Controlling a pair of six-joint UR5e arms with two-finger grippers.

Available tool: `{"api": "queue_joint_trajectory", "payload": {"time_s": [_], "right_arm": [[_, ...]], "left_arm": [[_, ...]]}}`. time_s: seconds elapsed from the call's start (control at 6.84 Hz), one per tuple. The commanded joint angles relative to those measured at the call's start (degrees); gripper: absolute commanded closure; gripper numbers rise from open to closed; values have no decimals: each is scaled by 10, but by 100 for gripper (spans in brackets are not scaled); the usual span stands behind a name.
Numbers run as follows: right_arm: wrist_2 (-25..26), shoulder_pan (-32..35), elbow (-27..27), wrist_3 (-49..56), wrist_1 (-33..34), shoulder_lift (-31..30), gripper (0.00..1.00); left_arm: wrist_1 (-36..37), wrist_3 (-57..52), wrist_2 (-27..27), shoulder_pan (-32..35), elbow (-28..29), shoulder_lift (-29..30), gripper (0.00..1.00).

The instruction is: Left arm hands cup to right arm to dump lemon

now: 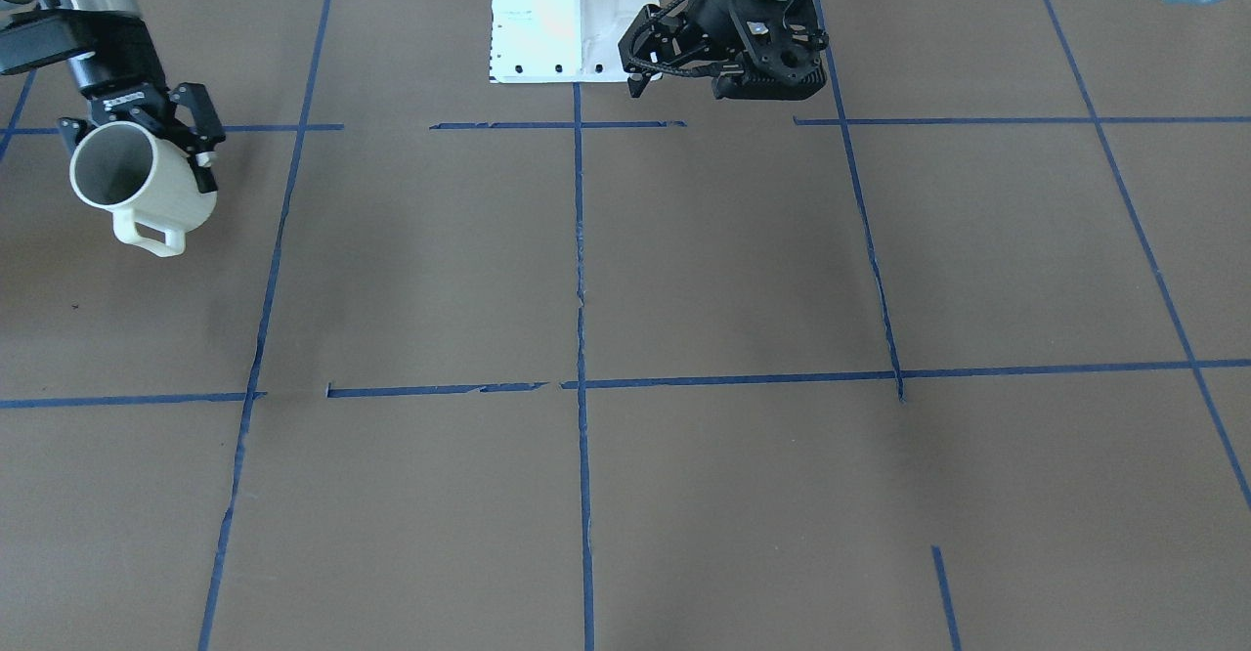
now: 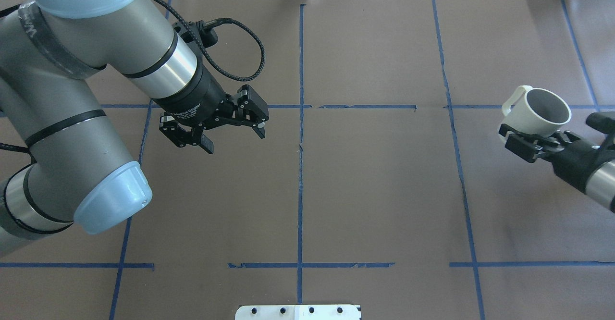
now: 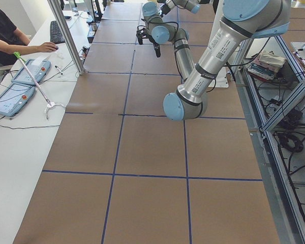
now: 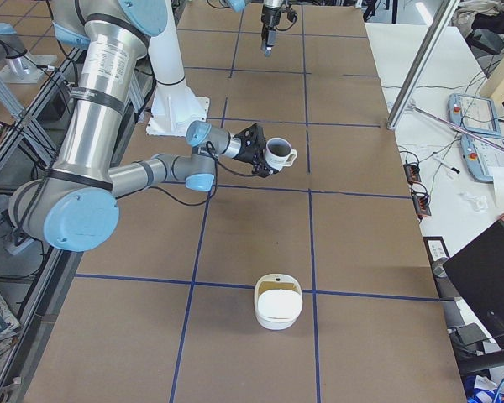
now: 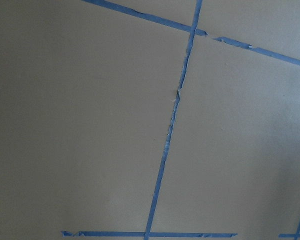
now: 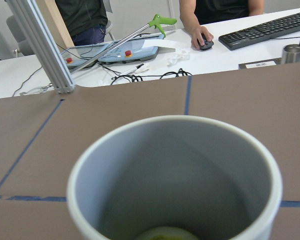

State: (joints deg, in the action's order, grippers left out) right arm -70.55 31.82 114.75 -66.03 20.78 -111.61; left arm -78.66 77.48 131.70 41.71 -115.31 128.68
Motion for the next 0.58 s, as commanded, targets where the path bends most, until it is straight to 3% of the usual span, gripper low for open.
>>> {"api": "queue_joint_trajectory", "payload": {"time_s": [0.0, 0.15, 0.29, 0.44], "right_arm": [[-180, 153, -102, -72, -132, -32, 96], [-293, 251, -159, -118, -188, -24, 96], [-374, 336, -176, -165, -196, -22, 95], [-389, 361, -180, -272, -216, -23, 96]], "left_arm": [[0, 8, -14, -1, 0, 1, 0], [0, 10, -14, -4, 0, 1, 0], [-1, 11, -16, -8, 0, 0, 0], [-1, 10, -23, -11, 0, 0, 0]]}}
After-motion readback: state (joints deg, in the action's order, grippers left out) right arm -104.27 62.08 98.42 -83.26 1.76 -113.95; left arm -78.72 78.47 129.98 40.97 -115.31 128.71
